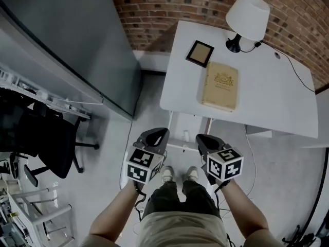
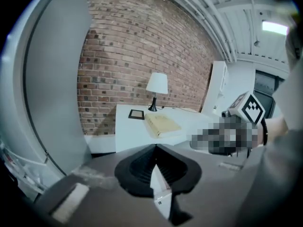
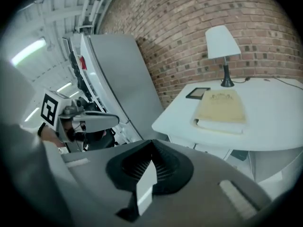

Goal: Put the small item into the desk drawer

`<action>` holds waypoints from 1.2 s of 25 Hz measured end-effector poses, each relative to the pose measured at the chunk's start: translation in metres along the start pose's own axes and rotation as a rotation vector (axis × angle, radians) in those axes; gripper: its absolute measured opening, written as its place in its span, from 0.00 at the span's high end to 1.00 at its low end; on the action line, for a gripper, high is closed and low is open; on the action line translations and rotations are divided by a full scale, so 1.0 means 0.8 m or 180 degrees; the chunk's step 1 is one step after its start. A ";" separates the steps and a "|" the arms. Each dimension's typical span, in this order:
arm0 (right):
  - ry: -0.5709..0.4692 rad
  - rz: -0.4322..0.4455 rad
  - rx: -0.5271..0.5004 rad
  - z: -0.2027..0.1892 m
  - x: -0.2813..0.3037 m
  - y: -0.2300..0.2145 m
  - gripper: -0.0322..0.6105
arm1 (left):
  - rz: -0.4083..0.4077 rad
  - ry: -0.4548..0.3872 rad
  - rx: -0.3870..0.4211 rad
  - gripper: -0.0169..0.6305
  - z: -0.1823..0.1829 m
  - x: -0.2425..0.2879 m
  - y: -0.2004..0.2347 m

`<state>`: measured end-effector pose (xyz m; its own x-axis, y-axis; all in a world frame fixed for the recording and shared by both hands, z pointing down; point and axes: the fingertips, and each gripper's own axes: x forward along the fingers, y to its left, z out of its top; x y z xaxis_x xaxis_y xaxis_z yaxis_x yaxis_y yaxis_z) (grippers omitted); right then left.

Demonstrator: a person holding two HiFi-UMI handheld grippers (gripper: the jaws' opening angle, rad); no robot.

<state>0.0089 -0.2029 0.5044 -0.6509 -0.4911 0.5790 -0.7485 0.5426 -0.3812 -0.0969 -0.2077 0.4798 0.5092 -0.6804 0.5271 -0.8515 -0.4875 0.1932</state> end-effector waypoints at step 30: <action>-0.1428 0.0509 -0.1227 0.230 -0.323 0.252 0.95 | 0.0325 -0.1478 0.0681 0.97 0.252 -0.310 -0.127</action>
<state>0.0023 -0.0923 0.1451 -0.8041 -0.5768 0.1443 -0.5918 0.7996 -0.1017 -0.1112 -0.0997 0.1628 0.4682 -0.8776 0.1025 -0.8797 -0.4739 -0.0391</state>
